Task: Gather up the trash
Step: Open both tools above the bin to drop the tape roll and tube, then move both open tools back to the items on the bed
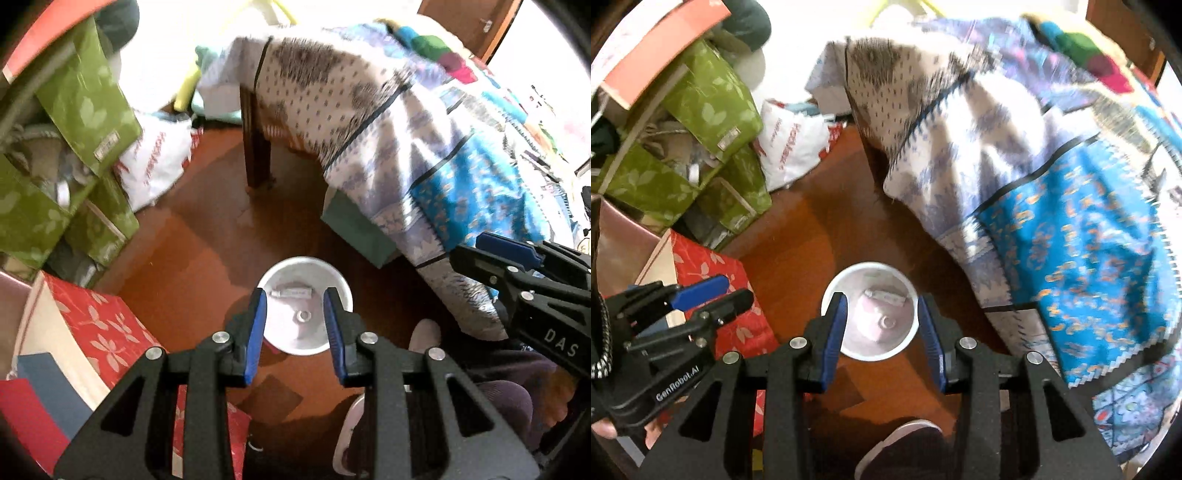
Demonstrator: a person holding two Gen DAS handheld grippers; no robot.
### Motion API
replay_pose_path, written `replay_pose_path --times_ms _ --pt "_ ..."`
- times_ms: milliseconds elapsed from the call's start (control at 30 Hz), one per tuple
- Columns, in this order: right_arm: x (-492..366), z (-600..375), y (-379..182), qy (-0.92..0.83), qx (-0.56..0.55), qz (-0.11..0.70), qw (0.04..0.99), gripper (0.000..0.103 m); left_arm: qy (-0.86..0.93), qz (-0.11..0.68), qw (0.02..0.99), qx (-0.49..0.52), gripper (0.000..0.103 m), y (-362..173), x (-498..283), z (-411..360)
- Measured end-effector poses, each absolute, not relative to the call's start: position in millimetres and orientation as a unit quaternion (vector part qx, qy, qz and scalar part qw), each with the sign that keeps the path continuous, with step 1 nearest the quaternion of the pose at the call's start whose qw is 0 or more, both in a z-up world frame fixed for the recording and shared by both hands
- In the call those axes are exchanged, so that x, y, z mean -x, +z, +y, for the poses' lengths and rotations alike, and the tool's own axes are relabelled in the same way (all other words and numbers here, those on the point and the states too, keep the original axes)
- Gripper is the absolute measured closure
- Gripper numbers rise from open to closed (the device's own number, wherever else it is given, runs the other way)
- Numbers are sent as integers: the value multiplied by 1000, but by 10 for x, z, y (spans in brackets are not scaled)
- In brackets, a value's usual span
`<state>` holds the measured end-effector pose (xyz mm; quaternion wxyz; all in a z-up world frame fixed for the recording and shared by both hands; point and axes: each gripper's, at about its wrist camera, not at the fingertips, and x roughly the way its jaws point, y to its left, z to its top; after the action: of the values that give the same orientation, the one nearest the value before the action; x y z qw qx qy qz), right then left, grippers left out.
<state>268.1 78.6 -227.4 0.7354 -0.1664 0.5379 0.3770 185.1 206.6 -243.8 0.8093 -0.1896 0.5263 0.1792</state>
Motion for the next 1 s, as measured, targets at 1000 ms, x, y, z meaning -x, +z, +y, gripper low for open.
replay_pose_path --times_ms 1000 --pt "-2808 -1559 -362 261 54 283 921 67 54 321 944 54 55 -413 -2657 22"
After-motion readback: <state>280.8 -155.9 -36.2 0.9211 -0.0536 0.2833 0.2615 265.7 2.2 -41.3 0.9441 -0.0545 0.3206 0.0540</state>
